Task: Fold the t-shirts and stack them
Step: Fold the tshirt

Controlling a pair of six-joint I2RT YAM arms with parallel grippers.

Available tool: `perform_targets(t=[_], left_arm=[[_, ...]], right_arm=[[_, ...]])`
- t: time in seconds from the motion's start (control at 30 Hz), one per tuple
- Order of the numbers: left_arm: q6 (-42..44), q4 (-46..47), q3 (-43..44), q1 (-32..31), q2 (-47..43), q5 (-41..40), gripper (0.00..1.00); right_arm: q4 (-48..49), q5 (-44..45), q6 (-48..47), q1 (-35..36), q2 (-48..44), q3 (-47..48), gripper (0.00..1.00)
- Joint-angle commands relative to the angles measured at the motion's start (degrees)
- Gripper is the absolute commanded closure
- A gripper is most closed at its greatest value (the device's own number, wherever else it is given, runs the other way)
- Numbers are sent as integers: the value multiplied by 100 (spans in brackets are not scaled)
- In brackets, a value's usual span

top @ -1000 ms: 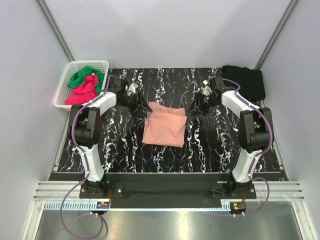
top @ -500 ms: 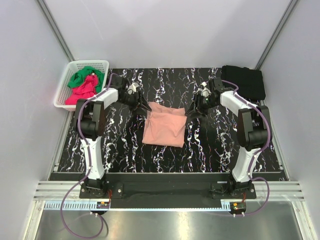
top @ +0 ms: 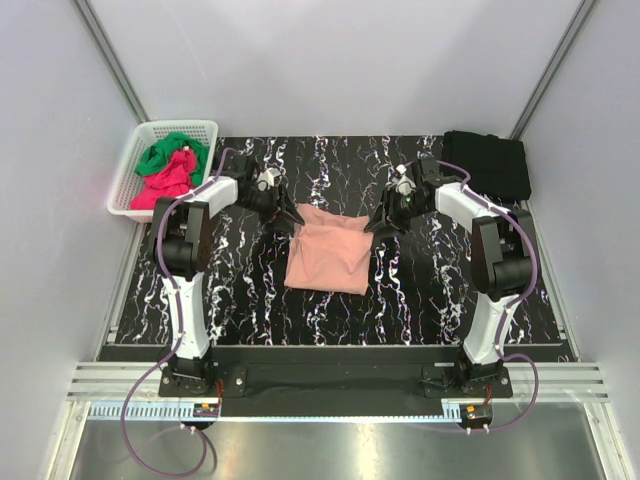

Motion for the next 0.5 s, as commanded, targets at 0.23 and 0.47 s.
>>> perform_targets(t=[0.23,0.47], left_arm=[[113,-4,237,-219,-123,372,47],[95,-22,605,-359,211,390,48]], right_arm=[[136,-143,-44,34,125,-94,53],[162,-196,-35,43,160,-41,56]])
